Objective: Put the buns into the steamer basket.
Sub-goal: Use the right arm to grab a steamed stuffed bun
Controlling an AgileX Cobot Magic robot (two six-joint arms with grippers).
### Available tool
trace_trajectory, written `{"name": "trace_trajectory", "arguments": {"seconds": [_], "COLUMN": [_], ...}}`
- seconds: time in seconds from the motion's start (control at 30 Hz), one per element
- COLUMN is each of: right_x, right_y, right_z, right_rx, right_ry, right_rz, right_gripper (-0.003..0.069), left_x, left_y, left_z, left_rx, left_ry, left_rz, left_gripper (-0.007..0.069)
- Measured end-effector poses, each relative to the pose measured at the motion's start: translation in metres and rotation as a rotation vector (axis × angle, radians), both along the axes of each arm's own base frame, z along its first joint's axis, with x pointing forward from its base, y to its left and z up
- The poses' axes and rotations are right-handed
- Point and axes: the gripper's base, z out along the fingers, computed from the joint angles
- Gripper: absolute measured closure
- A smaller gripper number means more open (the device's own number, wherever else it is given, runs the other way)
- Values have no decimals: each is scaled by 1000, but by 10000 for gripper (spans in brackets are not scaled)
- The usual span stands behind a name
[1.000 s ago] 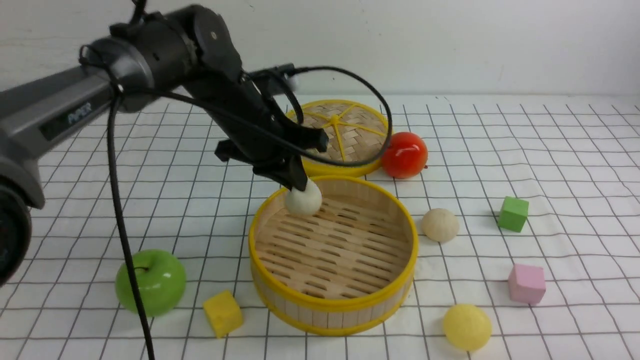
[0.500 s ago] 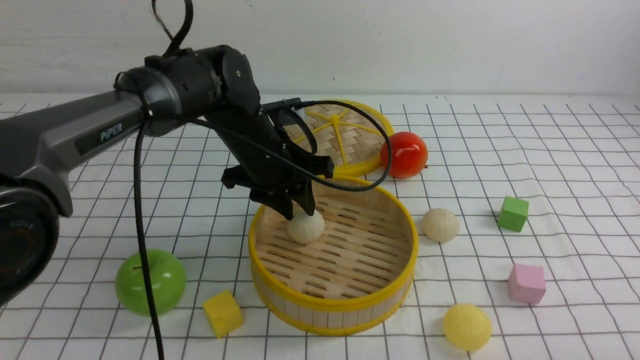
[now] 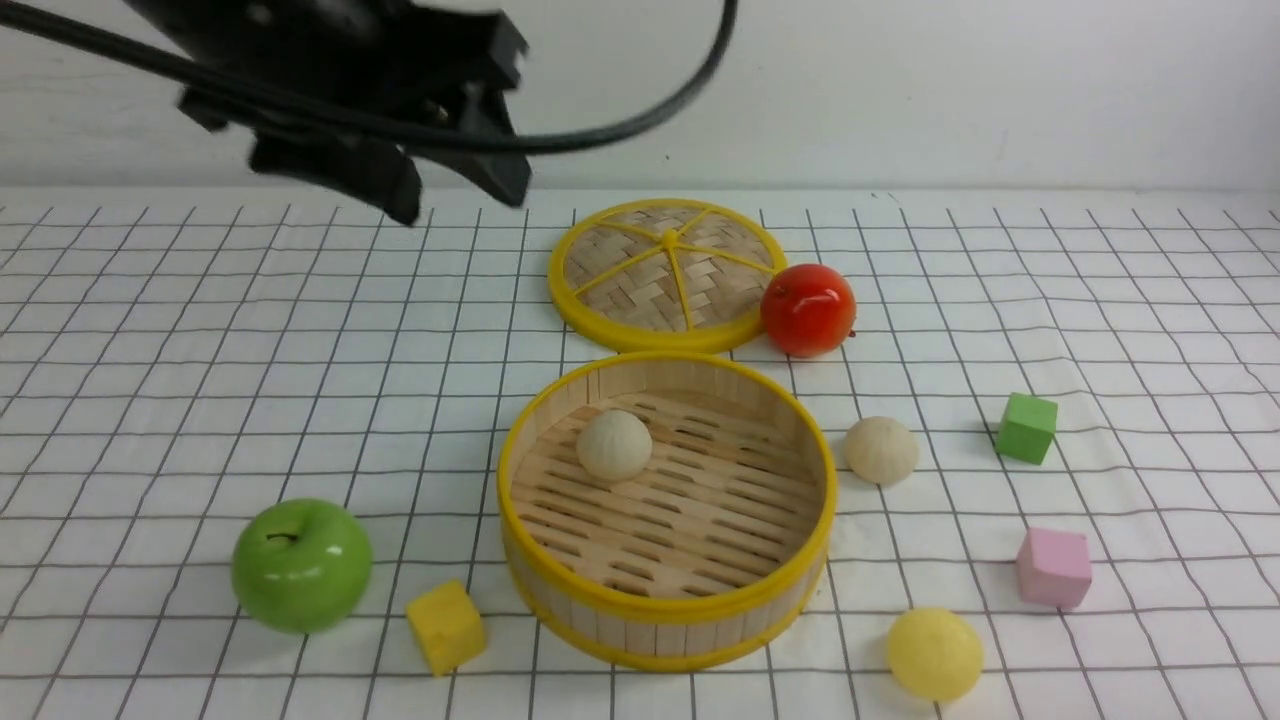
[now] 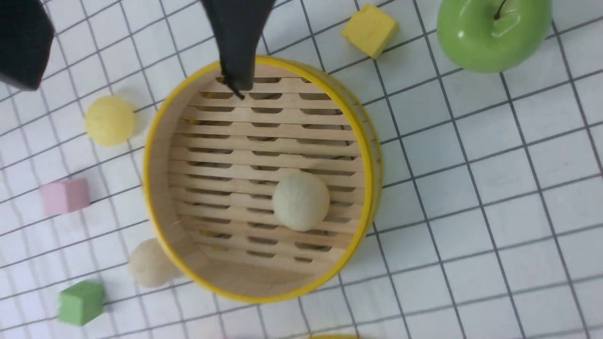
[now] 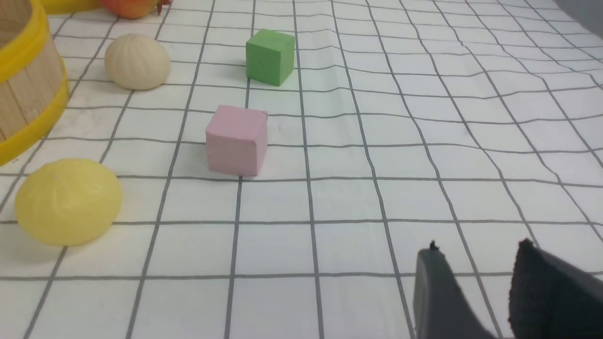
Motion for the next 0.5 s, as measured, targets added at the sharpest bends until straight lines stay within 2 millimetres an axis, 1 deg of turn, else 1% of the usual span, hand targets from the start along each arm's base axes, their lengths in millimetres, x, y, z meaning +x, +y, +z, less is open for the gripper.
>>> {"name": "trace_trajectory", "arguments": {"seconds": [0.07, 0.1, 0.13, 0.17, 0.2, 0.23, 0.27, 0.33, 0.37, 0.4, 0.43, 0.47, 0.5], "right_x": [0, 0, 0, 0, 0, 0, 0, 0, 0, 0, 0, 0, 0], "right_y": [0, 0, 0, 0, 0, 0, 0, 0, 0, 0, 0, 0, 0], "right_z": [0, 0, 0, 0, 0, 0, 0, 0, 0, 0, 0, 0, 0], "right_rx": [0, 0, 0, 0, 0, 0, 0, 0, 0, 0, 0, 0, 0], "right_ry": [0, 0, 0, 0, 0, 0, 0, 0, 0, 0, 0, 0, 0], "right_rz": [0, 0, 0, 0, 0, 0, 0, 0, 0, 0, 0, 0, 0], "right_gripper": [419, 419, 419, 419, 419, 419, 419, 419, 419, 419, 419, 419, 419], "left_x": [-34, -38, -69, -87, -91, -115, -139, -168, -183, -188, -197, -211, -227], "left_y": [12, 14, 26, 32, 34, 43, 52, 64, 70, 72, 76, 82, 89], "left_z": [20, 23, 35, 38, 38, 38, 33, 20, 3, 4, -9, -18, -41], "left_rx": [-27, -31, -50, -59, -61, -69, -71, -65, -53, -59, -54, -67, -82], "left_ry": [-65, -76, -128, -151, -155, -179, -196, -207, -200, -214, -211, -245, -285], "left_rz": [-1, -1, -1, -1, -1, -1, 1, 6, 12, 12, 18, 25, 40], "left_gripper": [165, 168, 198, 218, 223, 251, 293, 347, 386, 392, 419, 451, 496]}}
